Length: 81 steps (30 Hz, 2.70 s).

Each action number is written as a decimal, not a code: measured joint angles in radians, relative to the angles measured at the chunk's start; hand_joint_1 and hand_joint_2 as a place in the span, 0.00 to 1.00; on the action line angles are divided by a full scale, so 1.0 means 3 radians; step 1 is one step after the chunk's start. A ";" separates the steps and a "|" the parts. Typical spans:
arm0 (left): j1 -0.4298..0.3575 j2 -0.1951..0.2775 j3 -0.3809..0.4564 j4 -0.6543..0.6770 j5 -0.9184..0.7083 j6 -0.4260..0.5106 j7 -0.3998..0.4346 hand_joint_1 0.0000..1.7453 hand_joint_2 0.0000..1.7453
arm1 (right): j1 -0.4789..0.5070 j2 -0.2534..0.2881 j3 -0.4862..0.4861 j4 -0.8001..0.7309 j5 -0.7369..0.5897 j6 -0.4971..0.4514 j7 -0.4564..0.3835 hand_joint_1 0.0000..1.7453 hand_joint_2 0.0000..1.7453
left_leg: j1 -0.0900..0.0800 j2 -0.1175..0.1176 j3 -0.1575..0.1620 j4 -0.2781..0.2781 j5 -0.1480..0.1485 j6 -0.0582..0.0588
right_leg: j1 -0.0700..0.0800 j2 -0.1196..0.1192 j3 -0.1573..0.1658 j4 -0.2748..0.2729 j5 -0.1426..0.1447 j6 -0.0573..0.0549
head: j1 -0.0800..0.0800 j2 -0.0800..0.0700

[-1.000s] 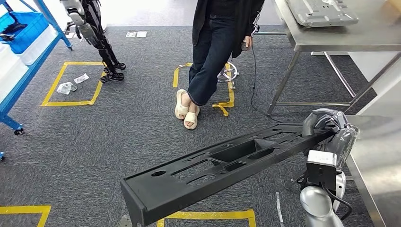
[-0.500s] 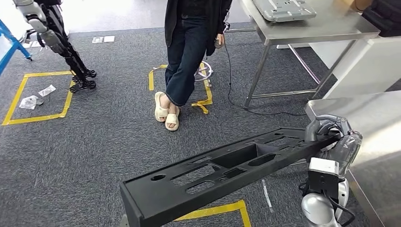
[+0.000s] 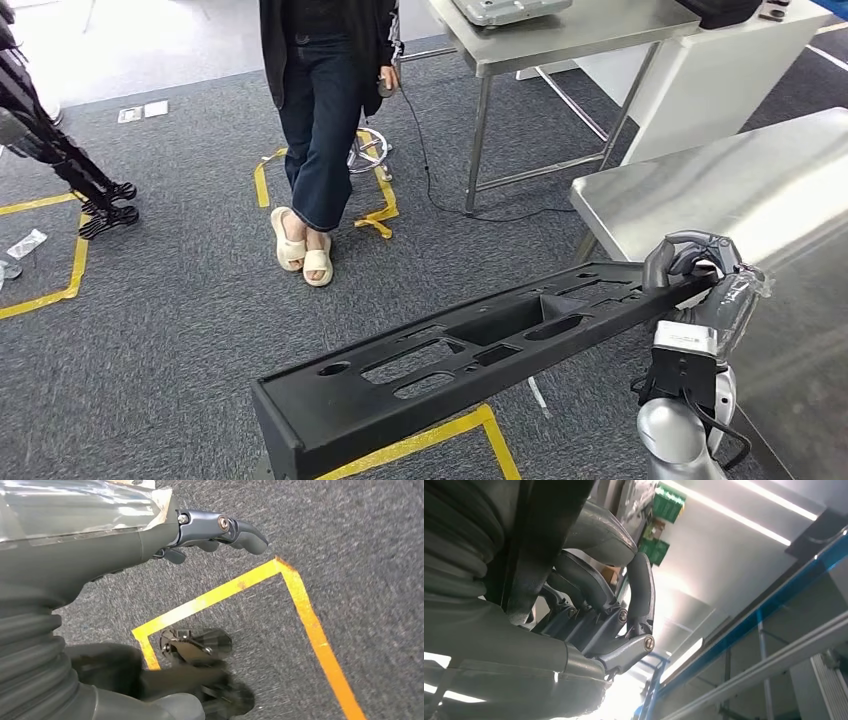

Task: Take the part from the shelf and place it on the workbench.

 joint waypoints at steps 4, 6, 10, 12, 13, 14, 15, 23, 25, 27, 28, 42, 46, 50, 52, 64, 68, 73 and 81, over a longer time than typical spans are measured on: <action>0.0018 0.0006 -0.0006 0.0002 0.0000 0.0061 -0.0028 0.00 1.00 | 0.0000 0.0018 -0.0001 0.0007 -0.0005 -0.0002 -0.0001 1.00 1.00 | 0.0028 -0.0042 -0.0117 0.0114 0.0117 -0.0017 | 0.0002 0.0172 0.0005 0.0008 0.0000 -0.0008 | -0.0004 0.0000; 0.0019 -0.0007 -0.0008 0.0002 -0.0001 0.0099 -0.0043 0.00 1.00 | 0.0006 0.0019 -0.0007 0.0005 -0.0012 -0.0004 -0.0003 1.00 1.00 | 0.0068 -0.0167 0.0054 -0.0282 0.0323 -0.0031 | 0.0004 0.0256 -0.0006 0.0035 -0.0006 0.0009 | -0.0005 0.0000; 0.0019 -0.0039 -0.0013 0.0000 -0.0010 0.0114 -0.0046 0.00 1.00 | 0.0065 0.0016 -0.0030 -0.0021 -0.0030 -0.0005 -0.0005 1.00 1.00 | 0.0051 -0.0246 0.0161 -0.0513 0.0380 0.0017 | -0.0001 0.0406 -0.0068 0.0044 0.0017 0.0112 | 0.0009 0.0000; 0.0006 -0.0046 -0.0014 -0.0002 -0.0013 0.0112 -0.0047 0.00 1.00 | 0.0106 0.0012 -0.0044 -0.0038 -0.0040 -0.0003 -0.0008 1.00 1.00 | 0.0037 -0.0163 0.0182 -0.0540 0.0407 0.0078 | -0.0003 0.0320 -0.0123 0.0103 -0.0003 0.0140 | 0.0016 0.0000; 0.0002 -0.0049 -0.0015 -0.0003 -0.0014 0.0109 -0.0047 0.00 1.00 | 0.0114 0.0010 -0.0052 -0.0044 -0.0042 -0.0002 -0.0010 1.00 1.00 | 0.0034 -0.0117 0.0190 -0.0554 0.0418 0.0104 | -0.0001 0.0229 -0.0188 0.0218 -0.0055 0.0137 | 0.0026 0.0000; 0.0002 -0.0050 -0.0015 -0.0003 -0.0013 0.0103 -0.0047 0.00 1.00 | 0.0118 0.0010 -0.0059 -0.0048 -0.0045 0.0003 -0.0012 1.00 1.00 | 0.0028 -0.0073 0.0192 -0.0561 0.0421 0.0121 | 0.0003 0.0126 -0.0274 0.0395 -0.0132 0.0129 | 0.0035 0.0000; 0.0005 -0.0051 -0.0015 -0.0003 -0.0010 0.0097 -0.0047 0.00 1.00 | 0.0119 0.0011 -0.0064 -0.0050 -0.0046 0.0008 -0.0014 1.00 1.00 | 0.0019 -0.0026 0.0190 -0.0563 0.0419 0.0132 | 0.0007 0.0064 -0.0381 0.0614 -0.0219 0.0122 | 0.0043 0.0000; -0.0005 -0.0046 -0.0017 -0.0003 0.0005 0.0020 -0.0036 0.00 1.00 | 0.0110 0.0015 -0.0080 -0.0048 -0.0046 0.0058 -0.0028 1.00 1.00 | -0.0017 0.0264 0.0214 -0.0565 0.0380 0.0096 | 0.0037 -0.0200 -0.0030 0.0074 -0.0044 0.0160 | 0.0044 0.0000; -0.0013 -0.0033 -0.0026 -0.0003 0.0005 -0.0027 -0.0012 0.00 1.00 | 0.0085 0.0018 -0.0079 -0.0047 -0.0043 0.0072 -0.0031 1.00 1.00 | -0.0030 0.0320 0.0235 -0.0580 0.0368 0.0063 | 0.0069 -0.0165 -0.0017 0.0051 -0.0034 0.0110 | 0.0041 0.0000; -0.0027 -0.0024 -0.0039 -0.0005 0.0005 -0.0046 0.0001 0.00 1.00 | 0.0066 0.0022 -0.0079 -0.0047 -0.0038 0.0074 -0.0032 1.00 1.00 | -0.0015 0.0270 0.0231 -0.0550 0.0331 0.0028 | 0.0030 -0.0096 -0.0008 0.0035 -0.0024 0.0073 | 0.0034 0.0000; -0.0032 -0.0021 -0.0045 -0.0006 0.0005 -0.0051 0.0002 0.00 1.00 | 0.0053 0.0026 -0.0079 -0.0047 -0.0036 0.0075 -0.0032 1.00 1.00 | -0.0007 0.0194 0.0192 -0.0460 0.0273 0.0014 | 0.0010 -0.0064 0.0000 0.0027 -0.0020 0.0047 | 0.0026 0.0000; -0.0023 0.0020 -0.0071 -0.0005 0.0005 -0.0051 0.0012 0.00 1.00 | 0.0013 0.0065 -0.0078 -0.0031 -0.0030 0.0077 -0.0032 1.00 1.00 | 0.0029 -0.0170 0.0131 -0.0532 0.0442 0.0066 | 0.0006 0.0361 -0.0074 0.0073 -0.0008 0.0108 | 0.0012 0.0000; -0.0019 0.0022 -0.0072 -0.0006 0.0005 -0.0048 0.0010 0.00 1.00 | 0.0014 0.0060 -0.0077 -0.0028 -0.0027 0.0072 -0.0031 1.00 1.00 | 0.0014 0.0002 0.0151 -0.0568 0.0463 0.0138 | 0.0025 0.0035 -0.0405 0.0717 -0.0272 0.0105 | 0.0044 0.0000; -0.0013 0.0027 -0.0073 -0.0006 0.0006 -0.0044 0.0010 0.00 1.00 | 0.0038 0.0059 -0.0076 -0.0020 -0.0024 0.0071 -0.0031 1.00 1.00 | 0.0006 0.0174 0.0155 -0.0567 0.0446 0.0137 | 0.0004 -0.0018 -0.0433 0.0777 -0.0243 0.0173 | 0.0044 0.0000; -0.0014 0.0027 -0.0074 -0.0006 0.0006 -0.0044 0.0010 0.00 1.00 | 0.0036 0.0055 -0.0076 -0.0020 -0.0024 0.0071 -0.0031 1.00 1.00 | -0.0006 0.0242 0.0168 -0.0564 0.0426 0.0111 | 0.0013 -0.0157 -0.0171 0.0298 -0.0088 0.0198 | 0.0046 0.0000; 0.0002 0.0016 -0.0084 -0.0014 0.0031 0.0017 -0.0022 0.00 1.00 | 0.0065 0.0050 -0.0078 -0.0047 -0.0014 0.0064 -0.0028 1.00 1.00 | 0.0016 -0.0028 -0.0260 0.0359 0.0008 -0.0022 | 0.0010 0.0146 -0.0002 0.0035 -0.0002 -0.0034 | -0.0003 0.0000; -0.0004 0.0004 -0.0087 -0.0014 0.0030 0.0053 -0.0027 0.00 1.00 | 0.0066 0.0048 -0.0079 -0.0047 -0.0014 0.0064 -0.0025 1.00 1.00 | 0.0059 -0.0224 0.0051 -0.0382 0.0414 -0.0018 | 0.0020 0.0312 -0.0009 0.0065 -0.0010 -0.0005 | -0.0001 0.0000; -0.0018 -0.0029 -0.0092 -0.0015 0.0025 0.0059 -0.0030 0.00 1.00 | 0.0064 0.0026 -0.0086 -0.0051 -0.0012 0.0065 -0.0017 1.00 1.00 | 0.0028 -0.0159 0.0137 -0.0545 0.0469 0.0080 | 0.0018 0.0359 -0.0097 0.0097 0.0004 0.0098 | 0.0012 0.0000; -0.0013 -0.0049 -0.0092 -0.0015 0.0031 0.0061 -0.0034 0.00 1.00 | 0.0049 0.0005 -0.0086 -0.0047 -0.0012 0.0065 -0.0007 1.00 1.00 | 0.0017 0.0190 0.0154 -0.0580 0.0470 0.0125 | 0.0006 -0.0060 -0.0353 0.0625 -0.0168 0.0175 | 0.0051 0.0000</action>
